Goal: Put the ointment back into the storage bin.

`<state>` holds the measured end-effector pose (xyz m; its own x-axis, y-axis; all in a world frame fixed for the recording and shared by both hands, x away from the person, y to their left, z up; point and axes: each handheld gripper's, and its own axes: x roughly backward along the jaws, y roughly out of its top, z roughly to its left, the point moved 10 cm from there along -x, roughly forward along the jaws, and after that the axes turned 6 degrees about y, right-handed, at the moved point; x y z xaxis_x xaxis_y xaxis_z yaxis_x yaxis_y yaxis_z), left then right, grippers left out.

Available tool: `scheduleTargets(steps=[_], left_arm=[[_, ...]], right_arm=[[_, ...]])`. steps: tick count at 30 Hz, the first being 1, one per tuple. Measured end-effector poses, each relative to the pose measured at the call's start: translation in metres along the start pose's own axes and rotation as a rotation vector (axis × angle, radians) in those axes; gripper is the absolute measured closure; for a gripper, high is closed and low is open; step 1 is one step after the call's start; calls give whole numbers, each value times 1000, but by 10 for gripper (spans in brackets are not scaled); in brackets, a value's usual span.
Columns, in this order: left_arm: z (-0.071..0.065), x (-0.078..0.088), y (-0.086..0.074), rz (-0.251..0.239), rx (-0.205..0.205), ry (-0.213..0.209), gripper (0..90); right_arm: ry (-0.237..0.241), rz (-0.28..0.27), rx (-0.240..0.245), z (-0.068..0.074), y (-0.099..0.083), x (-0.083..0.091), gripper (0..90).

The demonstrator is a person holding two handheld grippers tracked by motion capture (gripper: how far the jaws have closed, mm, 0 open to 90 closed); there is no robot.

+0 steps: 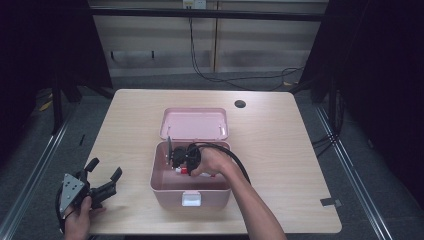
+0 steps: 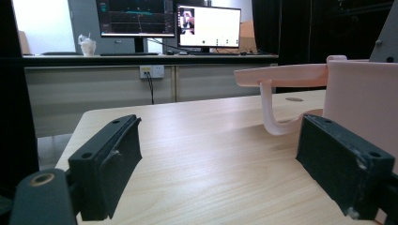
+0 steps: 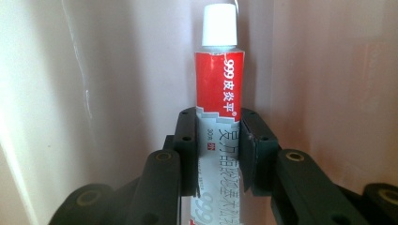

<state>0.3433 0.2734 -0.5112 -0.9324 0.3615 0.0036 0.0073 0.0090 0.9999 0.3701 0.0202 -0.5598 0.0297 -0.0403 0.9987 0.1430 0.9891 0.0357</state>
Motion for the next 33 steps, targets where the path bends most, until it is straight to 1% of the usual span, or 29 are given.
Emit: scheduleTargets(steps=[12, 17, 19, 22, 23, 25, 27, 28, 29, 32, 33], left_arm=[[0, 0, 0, 1, -2, -2, 139], [0, 0, 0, 1, -2, -2, 139], [0, 0, 0, 1, -2, -2, 139], [0, 0, 0, 1, -2, -1, 139], [0, 0, 0, 1, -2, -1, 139], [0, 0, 0, 4, -4, 0, 139], [0, 0, 0, 4, -4, 0, 139], [0, 0, 0, 4, -4, -1, 139], [0, 0, 0, 4, -4, -1, 139], [0, 0, 0, 2, -1, 0, 139], [0, 0, 0, 4, -4, -1, 139]], right_arm=[[1, 1, -10, 1, 0, -1, 706], [-4, -6, -14, 1, 0, 2, 695], [-3, -19, -15, 0, 0, 5, 683], [-3, -22, -24, 0, -1, 6, 664], [8, -36, -41, 1, -2, 8, 629], [6, -43, -37, 1, -2, 10, 623], [2, -38, -37, 1, -3, 11, 623], [10, -42, -40, 2, -3, 13, 622], [12, -62, -51, 3, -3, 15, 614], [17, -70, -51, 4, -3, 18, 609], [20, -76, -59, 4, -4, 21, 588]])
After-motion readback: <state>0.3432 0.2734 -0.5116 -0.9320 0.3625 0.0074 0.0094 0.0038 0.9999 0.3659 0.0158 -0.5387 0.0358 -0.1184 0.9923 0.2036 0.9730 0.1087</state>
